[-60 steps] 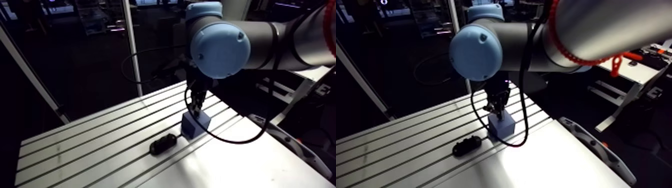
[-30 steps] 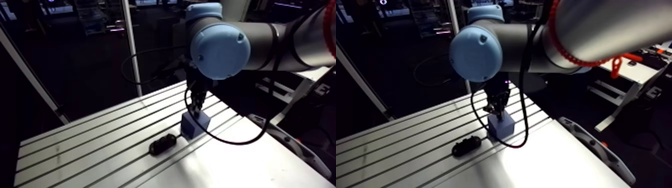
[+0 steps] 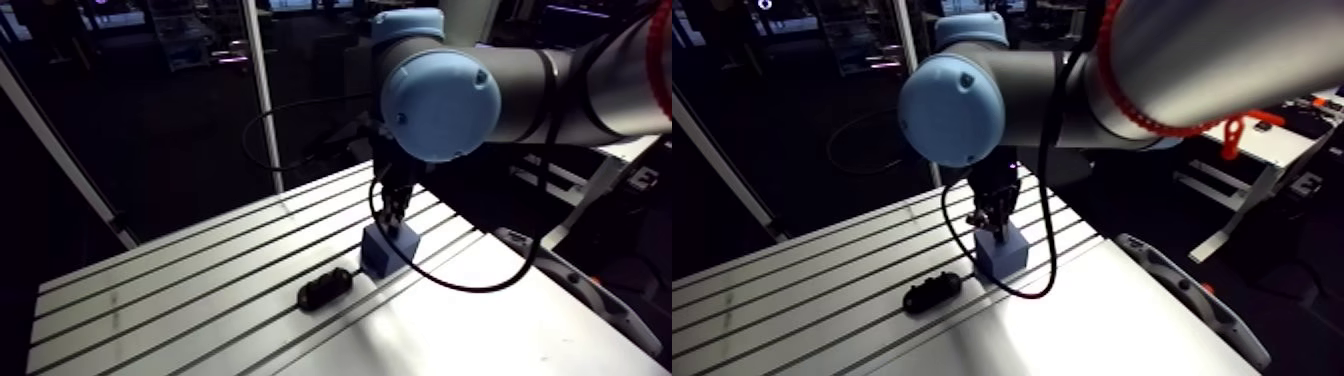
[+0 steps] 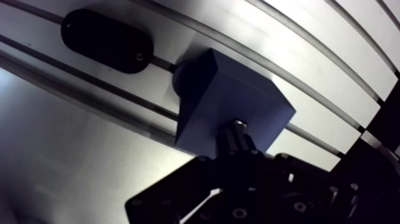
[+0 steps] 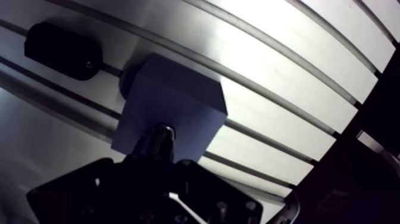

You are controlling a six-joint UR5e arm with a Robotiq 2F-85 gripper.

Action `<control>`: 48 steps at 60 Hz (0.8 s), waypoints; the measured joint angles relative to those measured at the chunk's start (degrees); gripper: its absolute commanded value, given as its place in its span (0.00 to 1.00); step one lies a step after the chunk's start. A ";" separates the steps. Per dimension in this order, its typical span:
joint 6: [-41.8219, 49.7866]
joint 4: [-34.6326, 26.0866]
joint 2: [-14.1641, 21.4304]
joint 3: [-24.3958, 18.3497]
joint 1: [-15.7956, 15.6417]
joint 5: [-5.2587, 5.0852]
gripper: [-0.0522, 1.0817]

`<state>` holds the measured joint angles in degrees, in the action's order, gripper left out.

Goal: Pick up the M10 bolt and insert it into the hex recess until seated.

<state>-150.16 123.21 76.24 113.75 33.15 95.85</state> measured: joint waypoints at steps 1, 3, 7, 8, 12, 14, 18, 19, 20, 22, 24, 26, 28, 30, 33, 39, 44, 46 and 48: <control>0.00 0.00 0.00 0.00 0.00 0.00 0.97; 0.00 0.00 0.00 0.01 0.00 0.00 0.97; 0.00 0.02 0.00 0.02 0.00 0.00 0.97; 0.01 0.02 0.00 0.02 0.00 0.00 0.97; 0.02 0.03 0.00 0.02 0.00 0.00 0.97; 0.04 0.04 0.00 0.03 0.00 0.00 0.97; 0.05 0.05 0.00 0.03 0.00 0.00 0.97; 0.05 0.05 0.00 0.03 0.00 0.00 0.97; 0.06 0.05 0.00 0.03 0.00 0.00 0.97; 0.06 0.05 0.00 0.03 0.00 0.00 0.97; 0.06 0.05 0.00 0.03 0.00 0.00 0.97; 0.07 0.04 0.00 0.03 0.00 0.00 0.97; 0.07 0.05 -0.01 0.03 0.00 0.00 0.97; 0.07 0.05 -0.02 0.03 0.00 0.00 0.97; 0.08 0.05 -0.04 0.03 0.00 0.00 0.97; 0.08 0.05 -0.06 0.05 -0.03 0.00 0.97; 0.09 0.05 -0.11 0.08 -0.05 0.00 0.97; 0.09 0.06 -0.12 0.08 -0.06 0.00 0.97; 0.09 0.06 -0.13 0.07 -0.06 0.00 0.97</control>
<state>-150.07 123.27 76.11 113.82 33.09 95.85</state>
